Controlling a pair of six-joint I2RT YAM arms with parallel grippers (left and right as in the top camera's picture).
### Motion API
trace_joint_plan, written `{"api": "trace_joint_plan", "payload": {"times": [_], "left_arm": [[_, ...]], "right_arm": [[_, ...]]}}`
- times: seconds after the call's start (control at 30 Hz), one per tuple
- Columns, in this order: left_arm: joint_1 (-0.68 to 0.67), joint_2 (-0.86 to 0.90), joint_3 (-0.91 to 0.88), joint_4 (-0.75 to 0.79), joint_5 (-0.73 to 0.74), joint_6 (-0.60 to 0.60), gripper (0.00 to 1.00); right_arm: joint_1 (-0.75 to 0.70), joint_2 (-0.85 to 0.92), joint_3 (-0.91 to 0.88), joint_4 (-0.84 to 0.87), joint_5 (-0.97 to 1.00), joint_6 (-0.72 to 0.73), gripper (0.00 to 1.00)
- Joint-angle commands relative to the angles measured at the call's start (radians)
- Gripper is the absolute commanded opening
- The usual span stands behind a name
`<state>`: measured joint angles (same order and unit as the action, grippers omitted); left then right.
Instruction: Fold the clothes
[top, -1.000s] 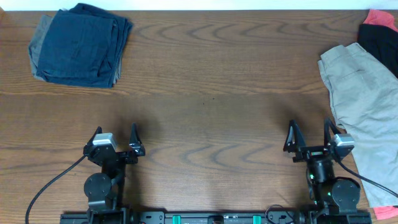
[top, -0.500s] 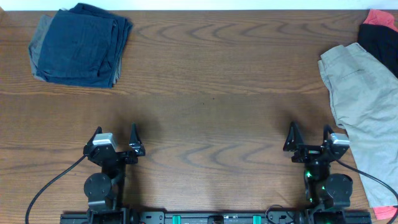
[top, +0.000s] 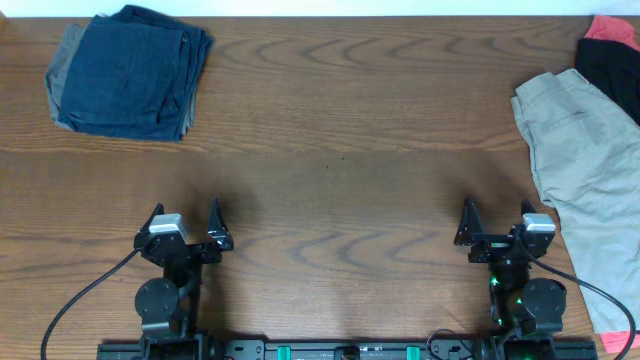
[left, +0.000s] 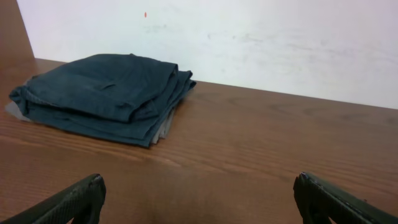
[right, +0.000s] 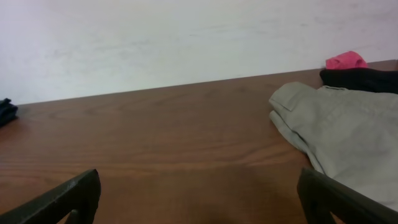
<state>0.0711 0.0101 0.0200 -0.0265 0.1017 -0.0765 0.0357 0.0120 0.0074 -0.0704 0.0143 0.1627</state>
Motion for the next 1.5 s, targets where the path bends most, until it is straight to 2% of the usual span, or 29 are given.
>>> {"api": "trace_joint_plan", "payload": {"times": [0.0,0.1,0.27,1.47], "left_arm": [[0.005,-0.006,-0.016,-0.036,0.014,0.013,0.98],[0.005,-0.006,-0.016,-0.036,0.014,0.013,0.98],[0.005,-0.006,-0.016,-0.036,0.014,0.013,0.98],[0.005,-0.006,-0.016,-0.036,0.014,0.013,0.98]], "right_arm": [[-0.026,-0.007,-0.002,-0.005,-0.011,-0.022,0.99],[-0.039,-0.007,-0.002,-0.005,0.003,-0.028,0.99],[-0.028,-0.007,-0.002,-0.004,0.004,-0.153,0.99],[-0.022,-0.007,-0.002,-0.004,0.004,-0.153,0.99]]}}
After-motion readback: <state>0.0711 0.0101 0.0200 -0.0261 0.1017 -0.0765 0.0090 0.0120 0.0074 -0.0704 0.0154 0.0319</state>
